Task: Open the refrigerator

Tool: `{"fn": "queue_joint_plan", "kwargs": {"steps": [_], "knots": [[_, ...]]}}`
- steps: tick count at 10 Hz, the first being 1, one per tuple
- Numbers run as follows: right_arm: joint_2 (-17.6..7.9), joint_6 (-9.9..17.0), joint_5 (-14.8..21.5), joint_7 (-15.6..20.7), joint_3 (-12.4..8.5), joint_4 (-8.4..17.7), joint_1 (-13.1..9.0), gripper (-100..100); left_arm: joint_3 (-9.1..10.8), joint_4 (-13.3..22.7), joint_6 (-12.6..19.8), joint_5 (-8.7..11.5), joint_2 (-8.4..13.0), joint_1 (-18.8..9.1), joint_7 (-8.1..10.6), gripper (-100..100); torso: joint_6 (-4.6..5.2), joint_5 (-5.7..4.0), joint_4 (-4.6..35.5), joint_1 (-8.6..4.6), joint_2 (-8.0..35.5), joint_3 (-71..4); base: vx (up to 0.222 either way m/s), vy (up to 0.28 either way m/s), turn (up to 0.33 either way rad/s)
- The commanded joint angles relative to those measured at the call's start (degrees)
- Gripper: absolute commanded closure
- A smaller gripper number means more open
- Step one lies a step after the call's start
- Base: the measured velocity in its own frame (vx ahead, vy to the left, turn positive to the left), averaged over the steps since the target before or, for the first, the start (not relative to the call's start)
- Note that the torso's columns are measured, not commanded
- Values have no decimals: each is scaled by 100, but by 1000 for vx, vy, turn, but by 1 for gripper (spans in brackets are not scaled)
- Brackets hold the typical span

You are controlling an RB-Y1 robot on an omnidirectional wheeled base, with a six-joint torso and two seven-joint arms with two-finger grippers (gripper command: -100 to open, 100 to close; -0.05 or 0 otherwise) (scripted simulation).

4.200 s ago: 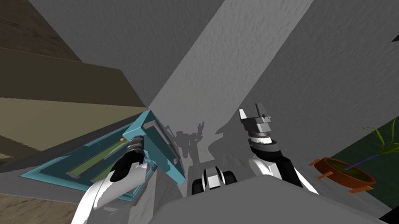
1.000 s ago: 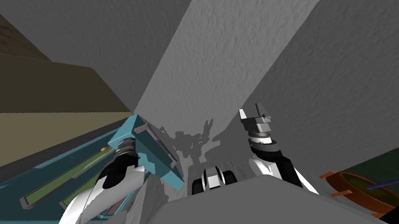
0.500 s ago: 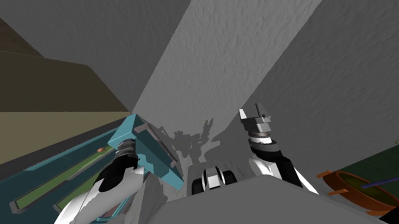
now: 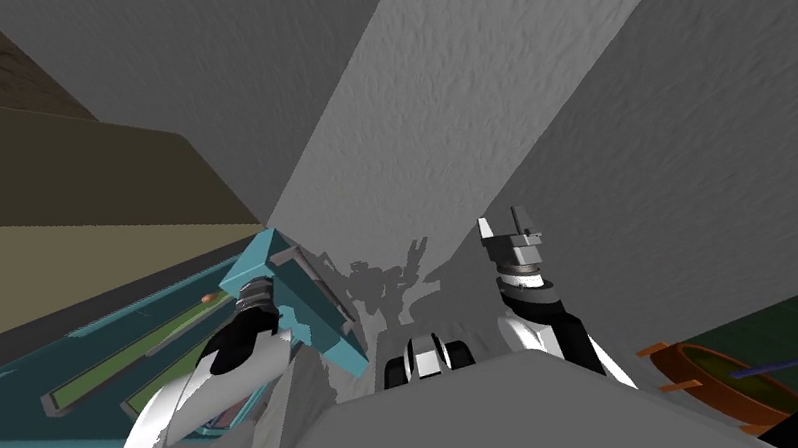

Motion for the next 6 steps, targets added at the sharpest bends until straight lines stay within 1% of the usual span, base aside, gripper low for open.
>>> {"fn": "queue_joint_plan", "kwargs": {"steps": [1, 2, 3, 4, 5, 6], "knots": [[0, 0, 0, 0, 0, 0, 0, 0, 15, 291, 30, 29, 12, -53, -21, -100, 5, -32, 22, -5, -7, -17, -6, -39, -9], [0, 0, 0, 0, 0, 0, 0, 0, 14, 414, -26, 25, -1, -71, -15, -100, 1, -51, 37, -1, -13, -28, 24, -33, -9], [0, 0, 0, 0, 0, 0, 0, 0, 18, 502, -100, 11, -16, -98, -4, -100, -5, -47, 34, 14, -25, -35, 60, -49, 10], [0, 0, 0, 0, 0, 0, 1, 0, 47, 492, -141, -41, -21, -127, 20, -100, -3, -40, 27, 28, -41, -46, 101, -91, 14], [0, 0, 0, 0, 0, 0, 1, 0, 82, 411, -118, -97, -9, -138, 42, -100, 2, -44, 26, 23, -54, -56, 118, -93, 11], [0, -1, 0, 0, 0, -1, 2, 0, 121, 412, -115, -161, -1, -157, 68, -100, 3, -53, 32, 21, -48, -55, 124, -101, 14]]}}
